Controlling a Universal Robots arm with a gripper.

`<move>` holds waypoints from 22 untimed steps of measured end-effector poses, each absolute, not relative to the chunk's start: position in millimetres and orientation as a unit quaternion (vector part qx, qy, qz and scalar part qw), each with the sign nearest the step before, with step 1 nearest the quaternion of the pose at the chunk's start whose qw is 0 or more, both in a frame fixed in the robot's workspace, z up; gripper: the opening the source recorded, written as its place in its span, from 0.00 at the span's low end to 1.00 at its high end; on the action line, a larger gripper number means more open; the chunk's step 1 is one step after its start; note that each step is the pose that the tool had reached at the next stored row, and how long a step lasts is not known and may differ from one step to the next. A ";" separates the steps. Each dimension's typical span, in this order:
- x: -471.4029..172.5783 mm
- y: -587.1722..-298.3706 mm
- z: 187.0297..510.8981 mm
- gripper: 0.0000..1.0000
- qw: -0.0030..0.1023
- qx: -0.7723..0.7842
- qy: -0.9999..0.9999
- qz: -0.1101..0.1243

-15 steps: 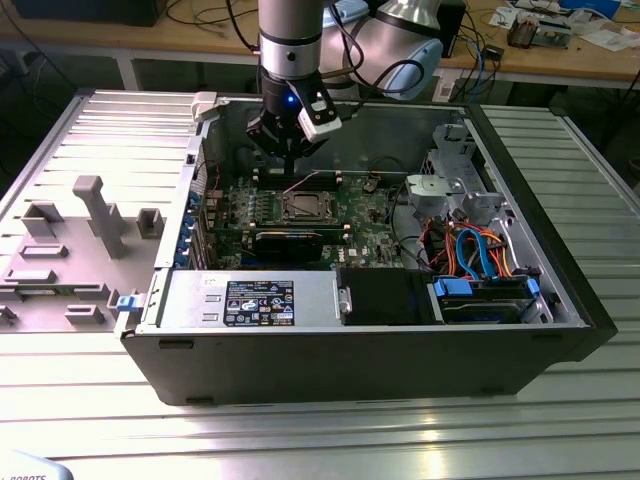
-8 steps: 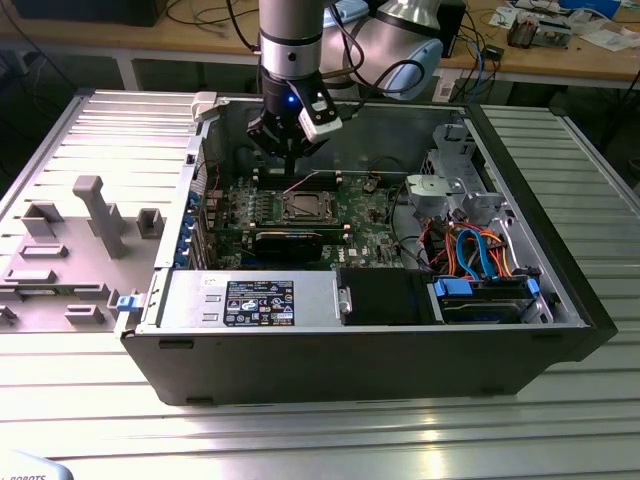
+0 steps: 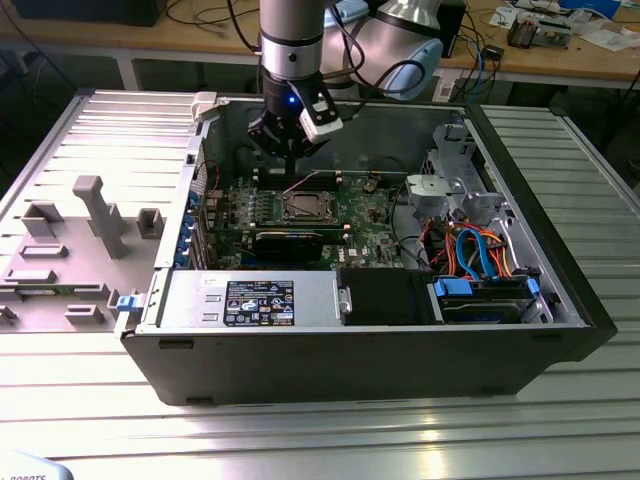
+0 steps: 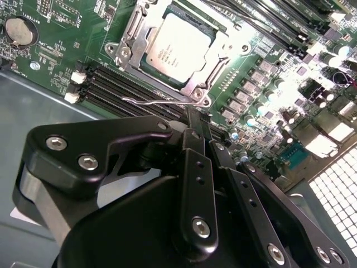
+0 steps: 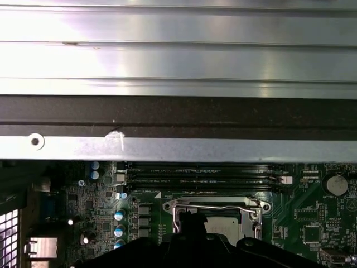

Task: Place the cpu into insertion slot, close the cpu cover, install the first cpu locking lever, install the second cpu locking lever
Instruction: 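Install the first cpu locking lever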

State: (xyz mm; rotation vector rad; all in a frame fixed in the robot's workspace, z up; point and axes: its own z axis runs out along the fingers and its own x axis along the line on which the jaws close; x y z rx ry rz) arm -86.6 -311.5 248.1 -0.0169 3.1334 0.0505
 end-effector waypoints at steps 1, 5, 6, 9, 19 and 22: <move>-86.4 -311.5 247.3 0.11 0.004 -0.005 1.000 0.016; -83.5 -310.6 240.0 0.11 0.004 -0.007 1.000 0.014; -81.9 -310.0 239.0 0.11 0.004 -0.007 1.000 0.014; -77.8 -306.8 237.9 0.11 0.004 -0.007 1.000 0.014; -68.5 -297.8 233.5 0.11 0.004 -0.005 1.000 0.008; -67.2 -297.7 232.8 0.11 0.004 0.000 1.000 0.008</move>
